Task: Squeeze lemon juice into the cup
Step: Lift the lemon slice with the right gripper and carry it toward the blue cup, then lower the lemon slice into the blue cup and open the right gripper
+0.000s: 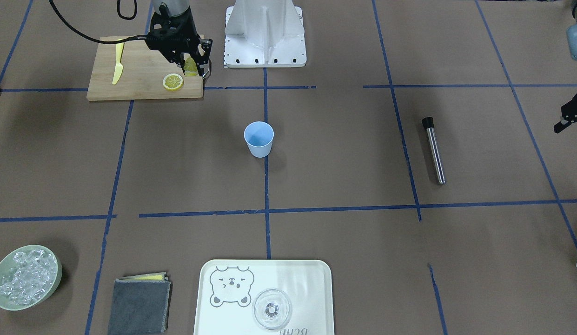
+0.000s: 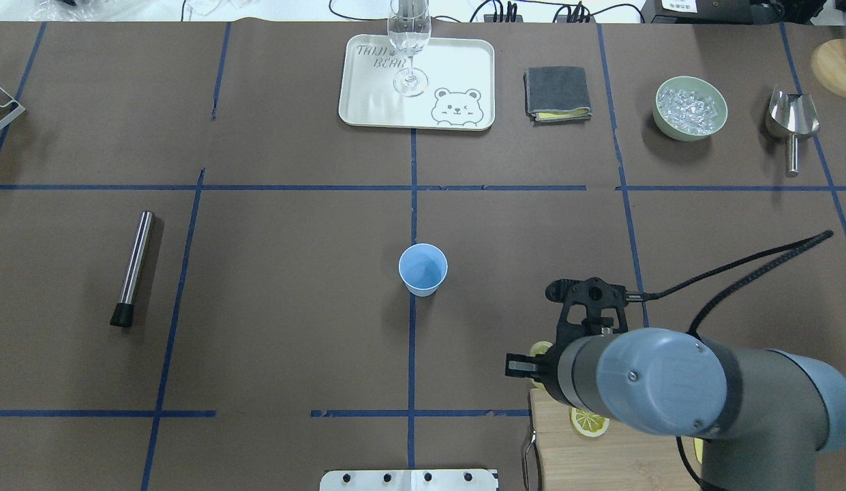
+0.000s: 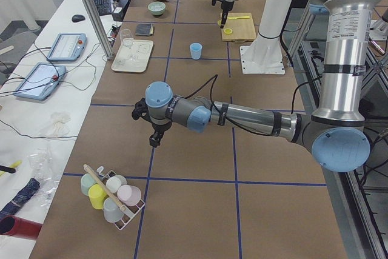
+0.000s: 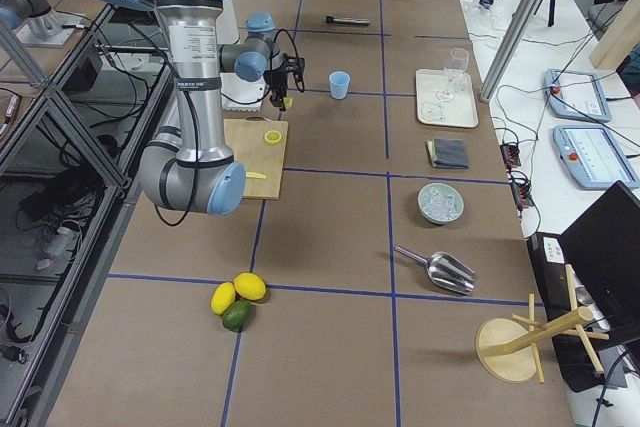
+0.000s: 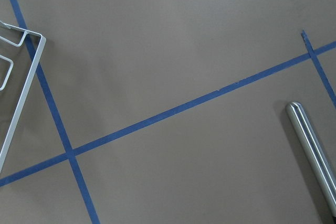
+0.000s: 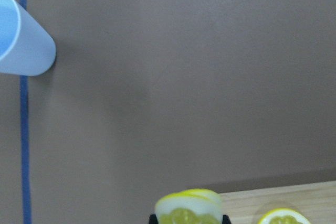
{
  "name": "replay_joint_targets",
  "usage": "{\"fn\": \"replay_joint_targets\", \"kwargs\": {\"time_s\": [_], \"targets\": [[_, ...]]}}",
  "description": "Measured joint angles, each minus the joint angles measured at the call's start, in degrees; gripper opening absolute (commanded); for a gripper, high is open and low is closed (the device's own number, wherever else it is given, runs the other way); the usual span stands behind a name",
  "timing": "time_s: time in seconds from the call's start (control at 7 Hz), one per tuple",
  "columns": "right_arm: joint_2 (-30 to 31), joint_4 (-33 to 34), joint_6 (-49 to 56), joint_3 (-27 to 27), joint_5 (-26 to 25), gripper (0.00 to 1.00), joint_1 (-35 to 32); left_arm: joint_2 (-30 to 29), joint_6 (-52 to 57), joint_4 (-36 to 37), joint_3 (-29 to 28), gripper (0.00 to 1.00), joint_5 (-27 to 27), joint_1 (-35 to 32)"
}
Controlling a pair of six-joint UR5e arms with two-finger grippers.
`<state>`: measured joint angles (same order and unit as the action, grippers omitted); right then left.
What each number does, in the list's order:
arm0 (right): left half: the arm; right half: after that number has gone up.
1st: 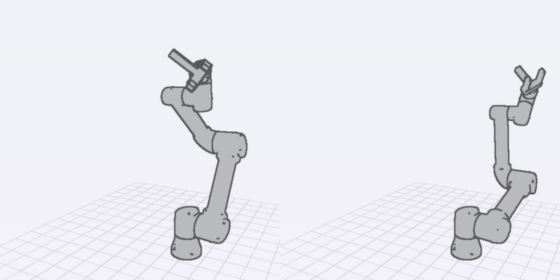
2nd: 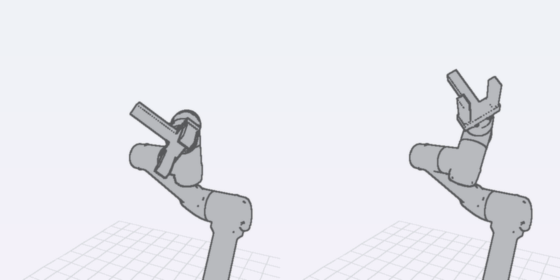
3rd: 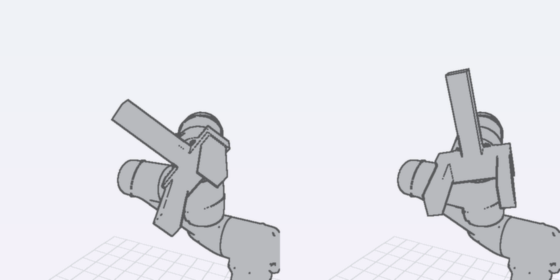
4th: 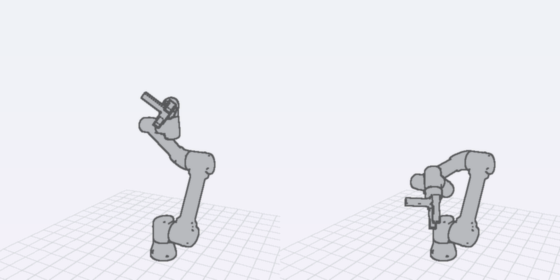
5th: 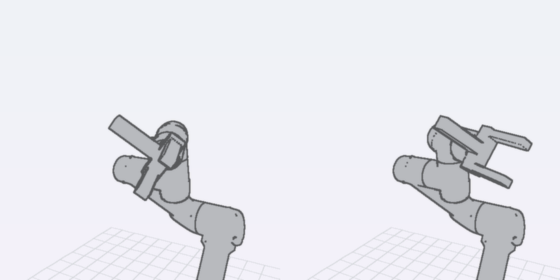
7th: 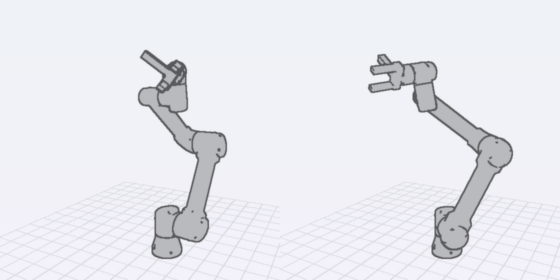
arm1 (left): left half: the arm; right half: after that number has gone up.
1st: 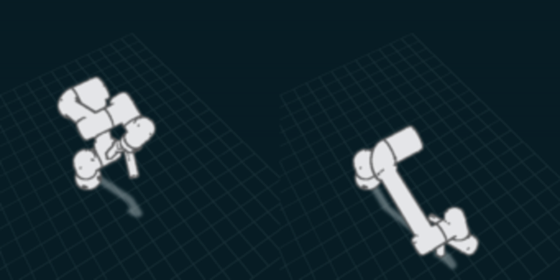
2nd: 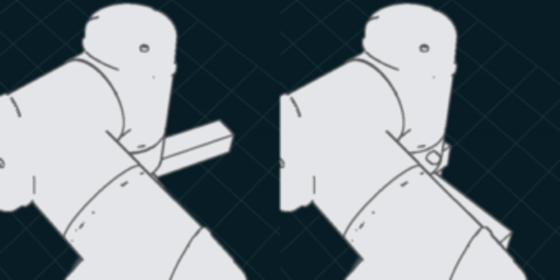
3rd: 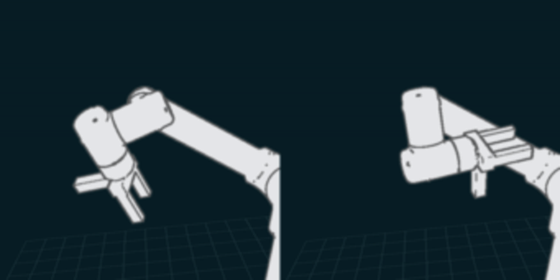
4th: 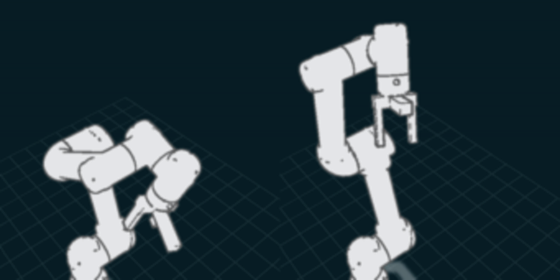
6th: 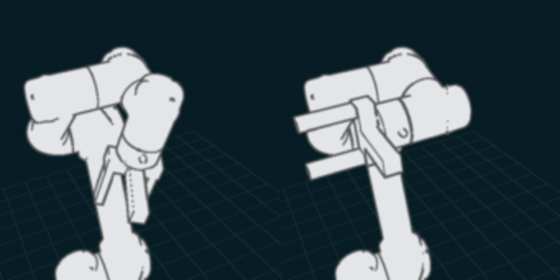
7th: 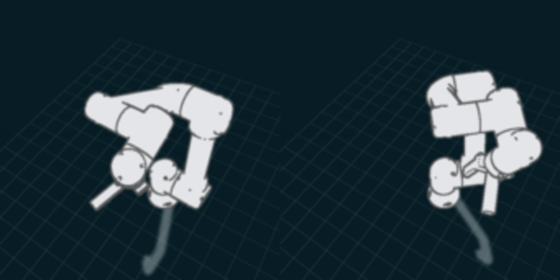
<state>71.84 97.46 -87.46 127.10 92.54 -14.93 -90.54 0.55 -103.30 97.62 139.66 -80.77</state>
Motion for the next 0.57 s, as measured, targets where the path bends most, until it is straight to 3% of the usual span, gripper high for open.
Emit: {"fn": "replay_joint_targets", "kwargs": {"time_s": [0.29,0.57], "targets": [[-12.53,1.93,0.30,-10.00,1.89,0.47,-5.34,0.01,0.12,-0.05,-0.33,1.00,0.00,0.00],[-19.87,-0.02,0.37,-18.60,2.15,0.49,-7.74,0.02,0.15,-0.06,-0.40,1.00,0.00,0.00]]}}
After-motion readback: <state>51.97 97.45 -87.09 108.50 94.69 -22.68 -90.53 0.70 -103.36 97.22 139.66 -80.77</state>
